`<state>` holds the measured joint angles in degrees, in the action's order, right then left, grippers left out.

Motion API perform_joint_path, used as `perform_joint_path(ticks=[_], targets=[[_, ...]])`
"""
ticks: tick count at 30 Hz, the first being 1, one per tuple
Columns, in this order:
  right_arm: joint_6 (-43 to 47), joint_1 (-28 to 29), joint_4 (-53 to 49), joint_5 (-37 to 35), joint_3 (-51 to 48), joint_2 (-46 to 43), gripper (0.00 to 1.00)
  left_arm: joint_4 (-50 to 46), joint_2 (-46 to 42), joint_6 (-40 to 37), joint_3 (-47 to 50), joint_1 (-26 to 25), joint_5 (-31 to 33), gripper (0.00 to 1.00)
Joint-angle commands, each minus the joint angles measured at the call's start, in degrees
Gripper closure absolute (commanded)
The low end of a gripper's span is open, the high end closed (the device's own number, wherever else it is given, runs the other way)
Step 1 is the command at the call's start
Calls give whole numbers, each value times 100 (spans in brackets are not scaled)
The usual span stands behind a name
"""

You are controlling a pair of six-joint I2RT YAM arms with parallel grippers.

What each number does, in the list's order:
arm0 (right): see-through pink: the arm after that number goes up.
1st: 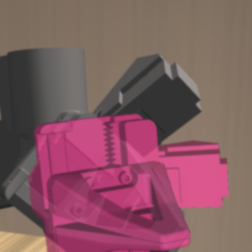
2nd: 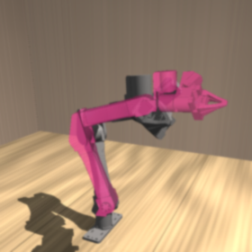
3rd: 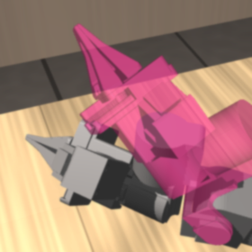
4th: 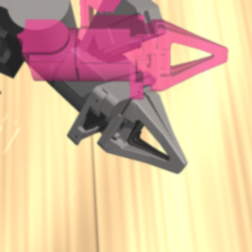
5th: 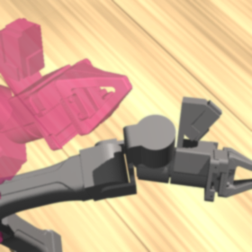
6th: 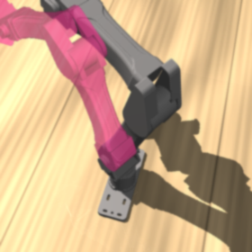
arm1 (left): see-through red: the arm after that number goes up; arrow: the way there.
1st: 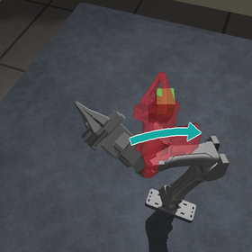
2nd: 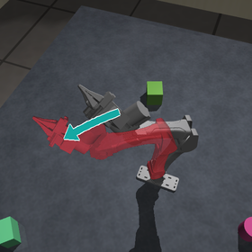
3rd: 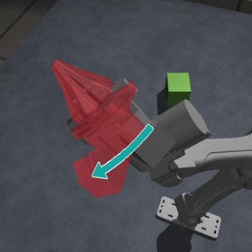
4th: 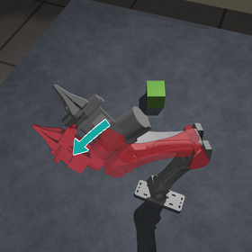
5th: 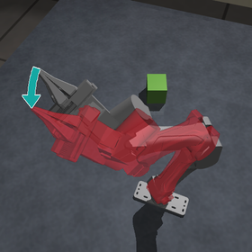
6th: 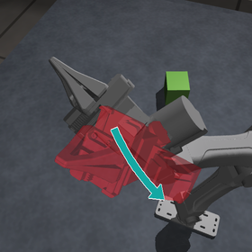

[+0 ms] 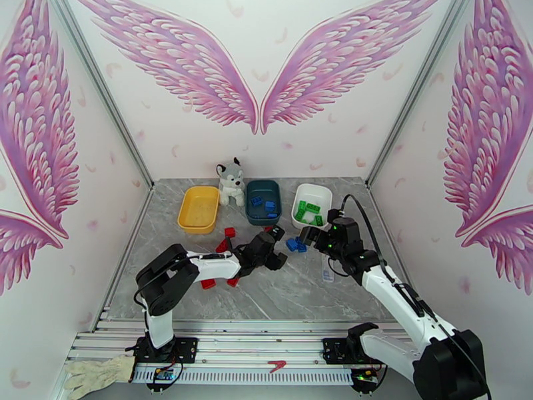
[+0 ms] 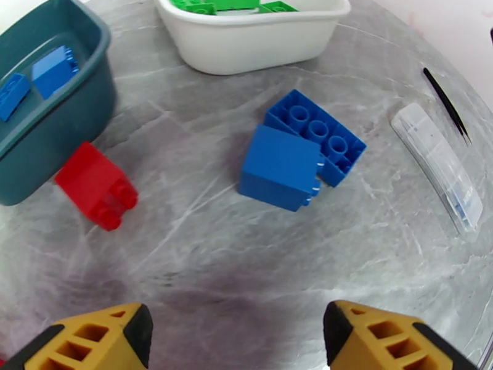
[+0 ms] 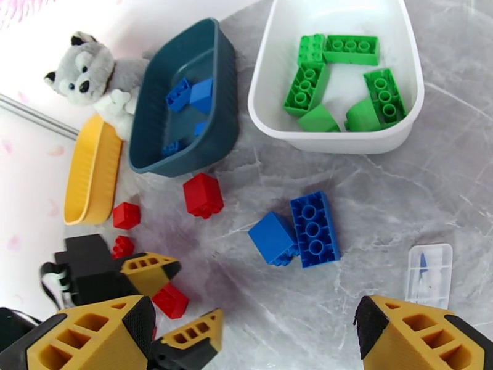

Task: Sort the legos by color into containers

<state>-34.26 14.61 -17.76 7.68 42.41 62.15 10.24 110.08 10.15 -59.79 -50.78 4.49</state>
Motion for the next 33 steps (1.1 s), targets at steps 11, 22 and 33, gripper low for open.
perform_joint_path(ticks=[11,22,33], targets=[[-19,-112,-39,119,-117,-106,6,-208,1206,-284,-1247,-37,-228,21],[-14,-217,-18,178,-164,-181,6,-793,1829,-476,-2269,-37,245,26],[-45,-240,58,286,-201,-151,6,-507,1586,-479,-1931,-98,60,59]])
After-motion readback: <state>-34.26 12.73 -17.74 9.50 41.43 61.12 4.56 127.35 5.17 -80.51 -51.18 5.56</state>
